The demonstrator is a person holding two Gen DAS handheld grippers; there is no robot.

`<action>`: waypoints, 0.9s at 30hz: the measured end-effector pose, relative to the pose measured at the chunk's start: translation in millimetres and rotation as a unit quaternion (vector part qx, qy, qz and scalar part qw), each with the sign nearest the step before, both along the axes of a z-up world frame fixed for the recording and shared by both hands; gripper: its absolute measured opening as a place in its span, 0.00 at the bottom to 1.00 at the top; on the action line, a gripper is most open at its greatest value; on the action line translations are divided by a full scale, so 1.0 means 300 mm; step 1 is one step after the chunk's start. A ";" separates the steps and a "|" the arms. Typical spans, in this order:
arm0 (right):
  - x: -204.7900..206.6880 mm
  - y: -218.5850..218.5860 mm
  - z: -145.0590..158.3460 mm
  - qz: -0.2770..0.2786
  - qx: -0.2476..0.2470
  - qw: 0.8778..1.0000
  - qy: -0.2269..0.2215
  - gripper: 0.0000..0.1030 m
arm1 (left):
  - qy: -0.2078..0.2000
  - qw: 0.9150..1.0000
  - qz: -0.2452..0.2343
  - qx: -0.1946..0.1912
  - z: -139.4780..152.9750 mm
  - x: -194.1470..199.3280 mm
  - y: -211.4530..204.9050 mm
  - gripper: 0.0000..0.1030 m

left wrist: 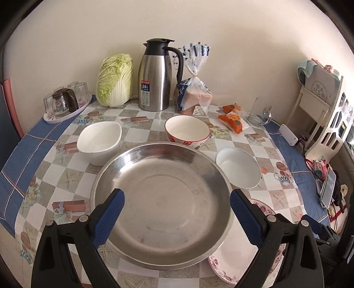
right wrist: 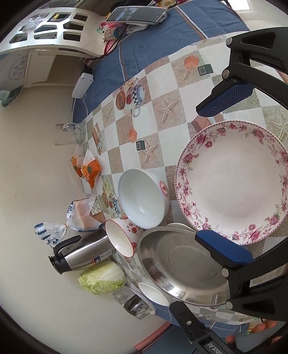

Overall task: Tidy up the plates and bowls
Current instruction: 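Move the right gripper to the rim of the pink-floral plate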

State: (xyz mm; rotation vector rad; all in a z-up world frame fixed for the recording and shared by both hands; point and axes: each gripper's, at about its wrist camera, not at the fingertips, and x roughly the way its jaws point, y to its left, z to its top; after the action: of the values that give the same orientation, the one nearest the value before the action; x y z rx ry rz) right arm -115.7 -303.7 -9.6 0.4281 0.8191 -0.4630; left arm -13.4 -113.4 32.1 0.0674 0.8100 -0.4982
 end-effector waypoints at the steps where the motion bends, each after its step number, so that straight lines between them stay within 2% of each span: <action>1: -0.007 -0.007 -0.002 -0.001 0.002 1.000 0.002 1.00 | -0.002 1.000 -0.003 -0.003 0.004 -0.017 -0.009 0.94; 6: -0.037 -0.049 -0.029 -0.013 0.012 1.000 0.020 1.00 | 0.011 0.999 -0.023 -0.029 0.005 -0.077 -0.051 0.94; 9: -0.051 -0.081 -0.054 -0.023 0.025 0.999 0.035 1.00 | 0.029 0.999 -0.034 -0.025 -0.013 -0.097 -0.085 0.94; 15: -0.075 -0.129 -0.106 -0.041 0.058 0.996 0.056 1.00 | 0.093 0.995 -0.032 -0.030 -0.060 -0.115 -0.108 0.93; 20: -0.077 -0.144 -0.143 -0.055 0.077 0.992 0.080 1.00 | 0.109 0.993 -0.032 -0.021 -0.078 -0.133 -0.116 0.93; 27: -0.060 -0.138 -0.184 -0.050 0.097 0.989 0.104 1.00 | 0.180 0.983 -0.032 -0.025 -0.156 -0.146 -0.129 0.93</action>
State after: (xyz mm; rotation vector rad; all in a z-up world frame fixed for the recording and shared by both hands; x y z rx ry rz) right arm -133.8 -345.1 -64.8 0.6100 1.0539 -0.5290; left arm -57.3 -152.2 -14.6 -0.0447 1.1522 -0.6006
